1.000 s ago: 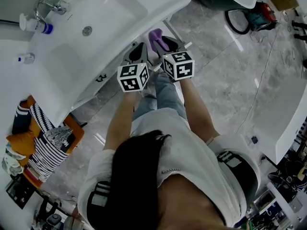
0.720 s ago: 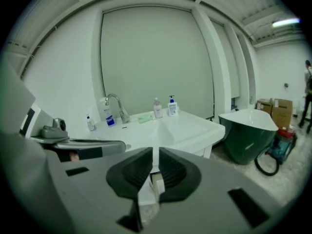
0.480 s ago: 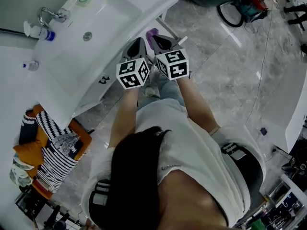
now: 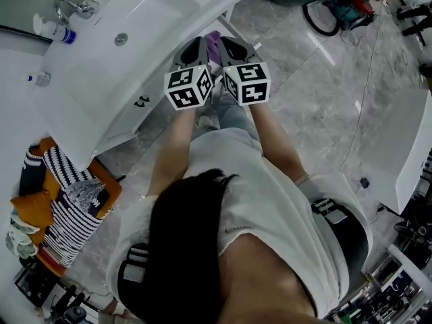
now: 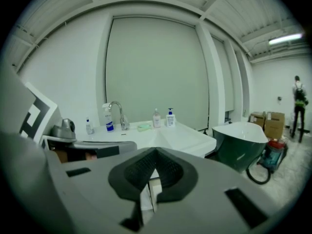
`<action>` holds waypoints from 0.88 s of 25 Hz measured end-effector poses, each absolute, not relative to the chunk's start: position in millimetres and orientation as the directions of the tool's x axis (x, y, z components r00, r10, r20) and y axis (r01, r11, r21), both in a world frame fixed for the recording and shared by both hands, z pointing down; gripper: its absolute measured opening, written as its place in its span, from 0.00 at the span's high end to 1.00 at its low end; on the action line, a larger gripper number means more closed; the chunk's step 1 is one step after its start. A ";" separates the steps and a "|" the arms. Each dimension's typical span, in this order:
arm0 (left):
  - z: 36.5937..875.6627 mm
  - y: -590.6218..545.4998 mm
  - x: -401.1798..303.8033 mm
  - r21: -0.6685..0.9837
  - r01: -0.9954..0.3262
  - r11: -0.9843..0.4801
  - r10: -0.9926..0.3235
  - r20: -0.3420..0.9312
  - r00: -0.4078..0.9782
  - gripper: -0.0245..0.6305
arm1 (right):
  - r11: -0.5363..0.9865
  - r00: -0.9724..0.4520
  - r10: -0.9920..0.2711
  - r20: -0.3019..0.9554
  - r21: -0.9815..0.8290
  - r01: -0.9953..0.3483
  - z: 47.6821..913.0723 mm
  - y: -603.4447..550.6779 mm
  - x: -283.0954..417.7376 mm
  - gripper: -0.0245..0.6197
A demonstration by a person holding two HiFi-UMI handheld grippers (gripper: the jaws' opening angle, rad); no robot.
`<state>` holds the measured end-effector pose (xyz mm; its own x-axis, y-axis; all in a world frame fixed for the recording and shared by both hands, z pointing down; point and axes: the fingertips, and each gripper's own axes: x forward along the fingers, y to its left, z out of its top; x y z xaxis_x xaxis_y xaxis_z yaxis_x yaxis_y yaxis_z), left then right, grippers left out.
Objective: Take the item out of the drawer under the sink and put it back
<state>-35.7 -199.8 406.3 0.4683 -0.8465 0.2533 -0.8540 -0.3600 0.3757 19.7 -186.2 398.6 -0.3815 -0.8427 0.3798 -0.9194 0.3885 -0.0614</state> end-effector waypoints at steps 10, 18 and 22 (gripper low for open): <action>413.8 -190.5 -37.1 0.370 -0.857 -0.359 -0.840 0.273 0.470 0.96 | 0.385 -0.371 -0.848 0.378 -0.041 -0.922 396.3 -180.7 15.0 0.94; 414.7 -194.3 -39.7 0.358 -0.854 -0.377 -0.834 0.269 0.481 0.96 | 0.389 -0.378 -0.847 0.375 -0.049 -0.920 397.3 -184.7 11.3 0.94; 421.0 -194.4 -39.4 0.369 -0.851 -0.374 -0.825 0.288 0.487 0.96 | 0.390 -0.375 -0.845 0.380 -0.039 -0.920 400.5 -185.9 9.8 0.94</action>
<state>-39.4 -194.4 421.0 0.4869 -0.8247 0.2877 -0.8509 -0.3736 0.3693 9.8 -185.9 400.5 -0.3749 -0.8454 0.3805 -0.9198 0.3904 -0.0391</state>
